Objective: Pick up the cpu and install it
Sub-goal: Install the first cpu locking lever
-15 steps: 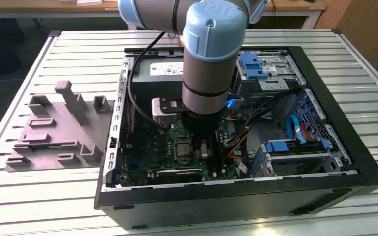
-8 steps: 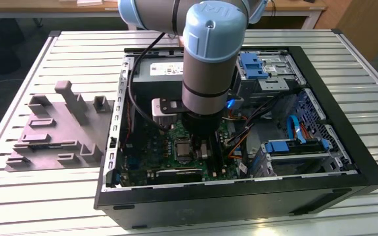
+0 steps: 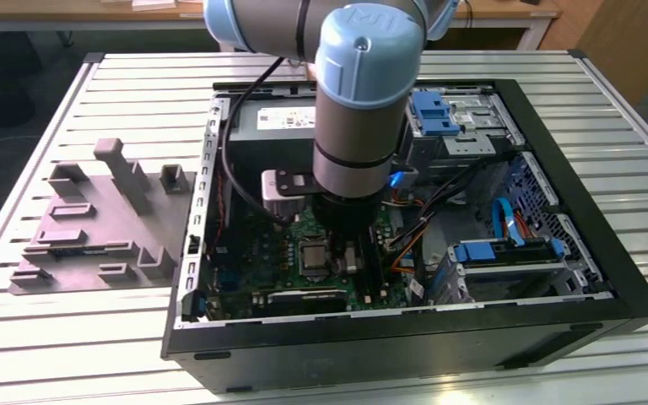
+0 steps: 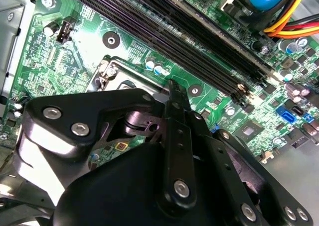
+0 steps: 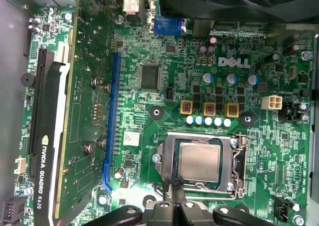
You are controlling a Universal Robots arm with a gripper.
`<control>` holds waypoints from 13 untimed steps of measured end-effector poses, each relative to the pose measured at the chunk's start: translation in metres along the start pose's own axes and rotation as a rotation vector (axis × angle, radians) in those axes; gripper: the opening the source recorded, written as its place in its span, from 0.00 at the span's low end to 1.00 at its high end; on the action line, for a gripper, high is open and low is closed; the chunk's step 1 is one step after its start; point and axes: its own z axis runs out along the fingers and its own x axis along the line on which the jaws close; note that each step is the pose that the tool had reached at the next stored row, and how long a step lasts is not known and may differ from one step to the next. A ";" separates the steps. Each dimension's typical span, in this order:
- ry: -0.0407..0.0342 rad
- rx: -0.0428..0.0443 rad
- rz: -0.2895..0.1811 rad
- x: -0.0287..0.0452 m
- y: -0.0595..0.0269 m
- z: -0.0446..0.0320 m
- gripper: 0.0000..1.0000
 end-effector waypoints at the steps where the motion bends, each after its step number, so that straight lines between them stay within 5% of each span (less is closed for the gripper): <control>1: -0.0001 0.0000 0.000 0.0000 -0.0004 0.0002 0.11; 13: -0.0002 0.0002 0.000 0.0000 -0.0037 0.0032 0.11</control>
